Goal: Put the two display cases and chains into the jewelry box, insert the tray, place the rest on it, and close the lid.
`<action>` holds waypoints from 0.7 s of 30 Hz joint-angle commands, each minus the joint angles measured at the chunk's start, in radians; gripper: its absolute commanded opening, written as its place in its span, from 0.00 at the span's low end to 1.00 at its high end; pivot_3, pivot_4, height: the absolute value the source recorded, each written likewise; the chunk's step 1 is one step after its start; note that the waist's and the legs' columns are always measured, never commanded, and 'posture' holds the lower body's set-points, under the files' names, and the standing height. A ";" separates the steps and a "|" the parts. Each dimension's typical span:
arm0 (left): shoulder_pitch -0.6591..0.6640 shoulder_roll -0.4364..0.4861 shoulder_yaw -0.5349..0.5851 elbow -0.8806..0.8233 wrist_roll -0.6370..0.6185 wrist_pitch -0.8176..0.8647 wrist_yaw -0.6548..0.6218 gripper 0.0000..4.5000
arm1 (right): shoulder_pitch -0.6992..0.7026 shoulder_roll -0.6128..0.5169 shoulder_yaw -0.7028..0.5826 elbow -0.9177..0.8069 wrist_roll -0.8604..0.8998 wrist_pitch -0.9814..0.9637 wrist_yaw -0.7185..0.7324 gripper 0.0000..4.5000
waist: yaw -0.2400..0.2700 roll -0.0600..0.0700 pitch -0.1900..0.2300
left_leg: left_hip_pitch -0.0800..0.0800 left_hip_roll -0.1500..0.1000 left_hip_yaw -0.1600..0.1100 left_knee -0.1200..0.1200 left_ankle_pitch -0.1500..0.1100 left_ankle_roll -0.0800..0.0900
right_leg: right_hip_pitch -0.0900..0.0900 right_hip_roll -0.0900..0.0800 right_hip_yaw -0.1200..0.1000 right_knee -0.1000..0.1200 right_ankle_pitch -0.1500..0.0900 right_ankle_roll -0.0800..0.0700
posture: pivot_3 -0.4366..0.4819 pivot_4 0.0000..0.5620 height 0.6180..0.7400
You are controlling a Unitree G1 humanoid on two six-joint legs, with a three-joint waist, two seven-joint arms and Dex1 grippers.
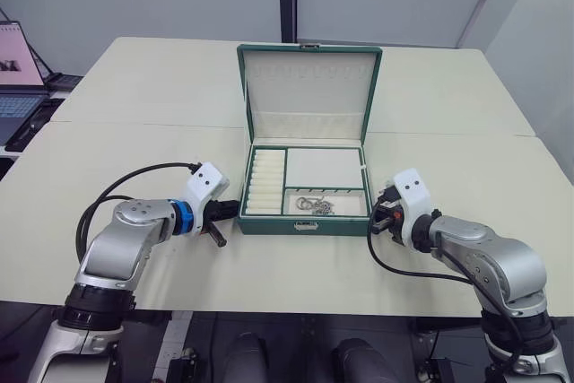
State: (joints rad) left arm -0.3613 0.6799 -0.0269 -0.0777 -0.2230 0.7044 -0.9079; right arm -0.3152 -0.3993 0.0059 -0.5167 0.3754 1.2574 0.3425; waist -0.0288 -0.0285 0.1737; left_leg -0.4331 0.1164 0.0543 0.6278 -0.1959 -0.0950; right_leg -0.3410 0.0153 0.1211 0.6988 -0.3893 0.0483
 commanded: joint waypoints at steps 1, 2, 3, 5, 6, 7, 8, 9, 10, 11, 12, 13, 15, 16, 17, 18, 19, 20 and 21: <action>-0.014 -0.018 0.020 -0.002 -0.041 -0.027 -0.006 0.00 | -0.007 -0.028 -0.034 -0.061 0.027 -0.026 0.025 0.00 | 0.000 0.000 0.000 | 0.000 0.000 0.000 0.000 0.000 0.000 | 0.000 0.000 0.000 0.000 0.000 0.000 | 0.48 0.27 1.00; -0.011 -0.006 0.046 0.001 -0.050 -0.028 -0.007 0.00 | -0.008 -0.059 -0.060 -0.056 0.025 -0.027 0.034 0.00 | 0.000 0.000 0.000 | 0.000 0.000 0.000 0.000 0.000 0.000 | 0.000 0.000 0.000 0.000 0.000 0.000 | 0.48 0.27 1.00; -0.009 0.003 0.063 0.004 -0.057 -0.029 -0.007 0.00 | -0.008 -0.080 -0.078 -0.052 0.024 -0.028 0.041 0.00 | 0.002 0.000 0.000 | 0.000 0.000 0.000 0.000 0.000 0.000 | 0.000 0.000 0.000 0.000 0.000 0.000 | 0.48 0.27 1.00; -0.006 0.021 0.088 0.013 -0.067 -0.039 -0.006 0.00 | -0.017 -0.115 -0.101 -0.039 0.025 -0.034 0.053 0.00 | 0.002 0.000 0.000 | 0.000 0.000 0.000 0.000 0.000 0.000 | 0.000 0.000 0.000 0.000 0.000 0.000 | 0.48 0.27 1.00; -0.003 0.044 0.118 0.022 -0.078 -0.057 -0.020 0.00 | -0.043 -0.148 -0.119 -0.014 0.024 -0.043 0.069 0.00 | 0.002 0.000 0.000 | 0.000 0.000 0.000 0.000 0.000 0.000 | 0.000 0.000 0.000 0.000 0.000 0.000 | 0.48 0.27 1.00; -0.003 0.067 0.147 0.030 -0.091 -0.071 -0.037 0.00 | -0.072 -0.180 -0.134 0.013 0.024 -0.052 0.086 0.00 | 0.001 0.000 0.000 | 0.000 0.000 0.000 0.001 0.000 0.000 | 0.000 0.000 0.000 0.000 0.000 0.000 | 0.48 0.27 1.00; -0.003 0.082 0.164 0.036 -0.102 -0.082 -0.049 0.00 | -0.091 -0.202 -0.144 0.034 0.024 -0.061 0.098 0.00 | -0.004 0.000 0.000 | 0.000 0.000 0.000 0.000 0.000 0.000 | 0.000 0.000 0.000 0.000 0.000 0.000 | 0.48 0.27 1.00; -0.007 0.100 0.193 0.043 -0.125 -0.097 -0.072 0.00 | -0.123 -0.230 -0.148 0.068 0.021 -0.082 0.117 0.00 | -0.006 0.000 0.000 | 0.000 0.000 0.000 0.001 0.000 0.000 | -0.001 0.000 0.000 0.001 0.000 0.000 | 0.48 0.27 1.00; -0.019 0.114 0.229 0.051 -0.171 -0.091 -0.109 0.00 | -0.161 -0.256 -0.149 0.115 0.019 -0.107 0.137 0.00 | -0.007 0.000 0.000 | 0.000 0.000 0.001 0.000 0.000 0.000 | -0.001 0.000 0.001 0.001 0.000 0.000 | 0.48 0.27 1.00; -0.032 0.131 0.259 0.059 -0.211 -0.077 -0.143 0.00 | -0.202 -0.279 -0.149 0.167 0.018 -0.135 0.157 0.00 | -0.007 0.000 0.000 | 0.000 0.000 0.001 0.000 0.000 0.000 | -0.001 0.000 0.001 0.001 0.000 0.000 | 0.48 0.27 1.00; -0.045 0.149 0.284 0.064 -0.251 -0.058 -0.177 0.00 | -0.242 -0.299 -0.145 0.221 0.015 -0.164 0.180 0.00 | -0.006 0.000 0.000 | 0.000 0.000 0.001 0.000 0.000 0.000 | -0.001 0.000 0.001 0.001 0.000 0.000 | 0.48 0.27 1.00; -0.052 0.175 0.302 0.060 -0.296 -0.032 -0.228 0.00 | -0.285 -0.320 -0.133 0.288 0.005 -0.204 0.206 0.00 | -0.006 0.000 0.001 | 0.000 0.000 0.001 0.000 0.000 0.000 | -0.001 0.000 0.001 0.001 0.000 0.000 | 0.48 0.27 1.00; -0.058 0.229 0.324 0.040 -0.359 0.000 -0.306 0.00 | -0.378 -0.343 -0.108 0.442 -0.018 -0.291 0.259 0.00 | -0.005 0.000 0.001 | 0.000 0.000 0.001 0.000 0.000 0.000 | -0.001 0.000 0.001 0.000 0.000 0.000 | 0.48 0.27 1.00; -0.059 0.247 0.327 0.034 -0.376 0.007 -0.324 0.00 | -0.409 -0.347 -0.101 0.496 -0.025 -0.321 0.278 0.00 | -0.005 0.000 0.001 | 0.000 0.000 0.002 0.000 0.000 0.000 | -0.001 0.000 0.001 0.000 0.000 0.000 | 0.48 0.27 1.00; -0.061 0.271 0.334 0.025 -0.396 0.021 -0.343 0.00 | -0.452 -0.350 -0.086 0.570 -0.039 -0.369 0.302 0.00 | -0.005 0.000 0.001 | 0.000 0.000 0.002 0.000 0.000 0.000 | -0.002 0.000 0.001 -0.001 0.000 0.000 | 0.48 0.27 1.00; -0.063 0.290 0.338 0.017 -0.413 0.036 -0.354 0.00 | -0.487 -0.351 -0.074 0.631 -0.051 -0.409 0.323 0.00 | -0.005 0.000 0.001 | 0.000 0.000 0.003 0.000 0.000 0.000 | -0.002 0.000 0.001 -0.001 0.000 0.000 | 0.48 0.27 1.00; -0.068 0.314 0.346 0.005 -0.436 0.056 -0.370 0.00 | -0.544 -0.341 -0.065 0.719 -0.059 -0.455 0.354 0.00 | -0.005 0.001 0.001 | 0.000 0.000 0.002 0.000 0.000 0.000 | -0.002 0.000 0.001 -0.001 0.000 0.000 | 0.48 0.27 1.00; -0.070 0.331 0.351 -0.004 -0.453 0.070 -0.381 0.00 | -0.584 -0.334 -0.058 0.784 -0.065 -0.489 0.378 0.00 | -0.006 0.001 0.002 | 0.000 0.000 0.003 0.000 0.000 0.000 | -0.002 0.000 0.001 -0.001 0.000 0.000 | 0.48 0.27 1.00; -0.069 0.351 0.353 -0.015 -0.470 0.088 -0.392 0.00 | -0.631 -0.324 -0.052 0.862 -0.067 -0.527 0.413 0.00 | -0.006 0.001 0.002 | 0.000 0.000 0.003 0.001 0.000 0.000 | -0.003 0.000 0.001 0.000 0.000 0.000 | 0.48 0.27 1.00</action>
State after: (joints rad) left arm -0.4159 0.9930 0.2873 -0.0512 -0.6517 0.7671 -1.2759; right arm -0.8834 -0.7225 -0.0363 0.2687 0.3153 0.8073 0.7026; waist -0.0347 -0.0270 0.1758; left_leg -0.4333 0.1167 0.0573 0.6284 -0.1960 -0.0947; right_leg -0.3440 0.0151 0.1226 0.6985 -0.3892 0.0481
